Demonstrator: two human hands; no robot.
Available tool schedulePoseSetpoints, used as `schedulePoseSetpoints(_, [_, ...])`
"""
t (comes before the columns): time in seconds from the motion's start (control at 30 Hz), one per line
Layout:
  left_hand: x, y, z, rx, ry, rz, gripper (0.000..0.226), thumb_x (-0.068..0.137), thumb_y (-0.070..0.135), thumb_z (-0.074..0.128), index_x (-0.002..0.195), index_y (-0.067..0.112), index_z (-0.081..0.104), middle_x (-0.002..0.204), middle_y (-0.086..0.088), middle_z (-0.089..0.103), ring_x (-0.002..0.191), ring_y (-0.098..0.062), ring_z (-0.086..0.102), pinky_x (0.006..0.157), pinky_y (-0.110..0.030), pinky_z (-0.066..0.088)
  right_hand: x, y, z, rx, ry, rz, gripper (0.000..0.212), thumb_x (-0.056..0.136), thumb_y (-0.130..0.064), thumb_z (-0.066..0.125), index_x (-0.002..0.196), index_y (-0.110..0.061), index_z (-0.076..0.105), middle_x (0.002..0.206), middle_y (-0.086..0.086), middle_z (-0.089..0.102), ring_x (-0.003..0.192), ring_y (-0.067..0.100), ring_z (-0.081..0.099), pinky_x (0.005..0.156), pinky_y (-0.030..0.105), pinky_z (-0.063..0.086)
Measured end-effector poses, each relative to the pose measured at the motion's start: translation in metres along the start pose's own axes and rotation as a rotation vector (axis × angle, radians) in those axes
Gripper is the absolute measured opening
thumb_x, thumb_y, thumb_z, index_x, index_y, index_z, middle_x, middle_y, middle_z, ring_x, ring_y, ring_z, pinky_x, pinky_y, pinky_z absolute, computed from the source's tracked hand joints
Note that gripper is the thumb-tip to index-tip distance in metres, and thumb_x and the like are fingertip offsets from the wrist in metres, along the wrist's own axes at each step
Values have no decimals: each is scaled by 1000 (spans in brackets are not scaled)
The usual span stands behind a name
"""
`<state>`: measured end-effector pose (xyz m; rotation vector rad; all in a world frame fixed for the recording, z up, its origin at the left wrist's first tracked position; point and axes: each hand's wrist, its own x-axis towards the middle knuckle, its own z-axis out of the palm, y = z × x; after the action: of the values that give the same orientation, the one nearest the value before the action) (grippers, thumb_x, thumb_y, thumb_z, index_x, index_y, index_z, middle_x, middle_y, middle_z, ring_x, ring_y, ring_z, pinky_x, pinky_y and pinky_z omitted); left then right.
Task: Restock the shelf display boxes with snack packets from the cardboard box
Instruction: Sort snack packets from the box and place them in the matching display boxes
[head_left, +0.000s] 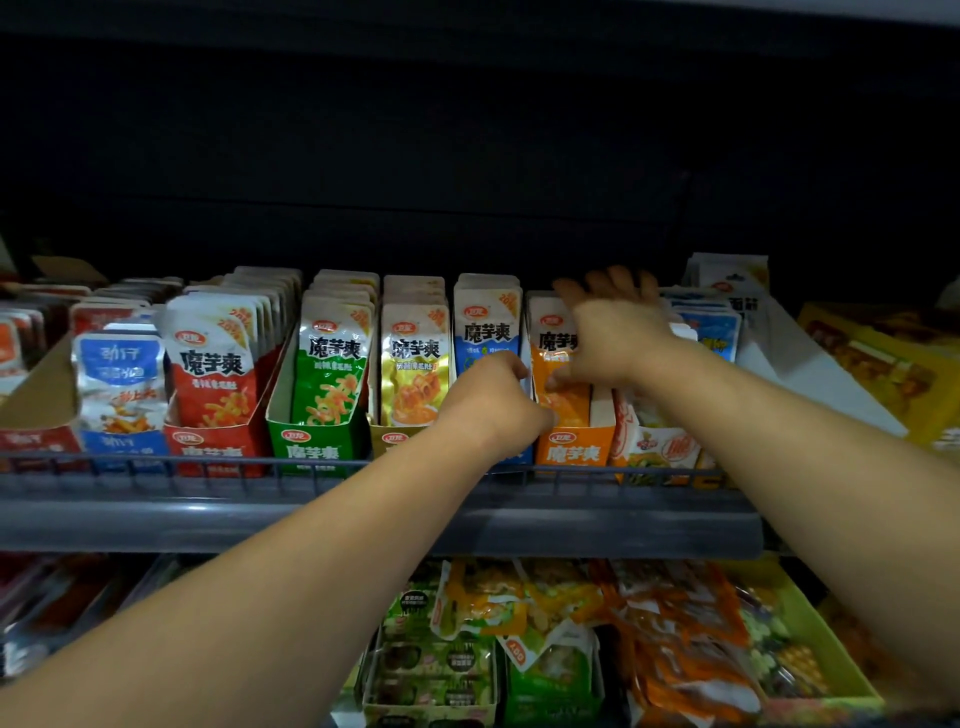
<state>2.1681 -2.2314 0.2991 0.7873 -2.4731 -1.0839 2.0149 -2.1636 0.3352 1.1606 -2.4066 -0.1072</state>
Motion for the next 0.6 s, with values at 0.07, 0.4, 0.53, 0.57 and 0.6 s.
schedulePoseSetpoints(0.07, [-1,-1,2,20,18,16,64,89,33,77,145,22,47,128,-4,63,111,-26,65,94,-42,58,-2,4,-4,15,17,0,112,63,-69,78,153,-32,22,154,4,33,146,32,19,118,52,14])
schedulePoseSetpoints(0.4, [-9,-5,4,-71,111,96,57,91,32,76,140,20,48,97,2,62,84,-14,61,74,-30,54,-29,8,-16,86,117,-18,88,73,-60,76,148,-30,39,147,1,46,141,29,32,116,50,22])
schedulePoseSetpoints(0.53, [-20,-13,-2,-226,192,194,44,92,23,75,131,18,57,101,8,58,95,-12,60,92,-37,57,-60,9,-26,167,203,-41,72,82,-58,68,143,-27,47,137,0,54,132,25,41,109,46,28])
schedulePoseSetpoints(0.57, [-24,-16,-6,-239,215,221,41,92,22,74,130,19,57,102,8,58,98,-12,60,94,-36,57,-69,8,-27,202,216,-47,68,83,-56,67,141,-27,49,135,-1,55,130,24,43,108,45,29])
schedulePoseSetpoints(0.6, [-29,-20,-11,-245,238,241,40,92,22,74,129,20,58,104,8,59,100,-12,60,95,-35,56,-78,7,-29,237,221,-53,64,84,-56,67,139,-27,51,134,-1,56,129,24,44,107,44,31])
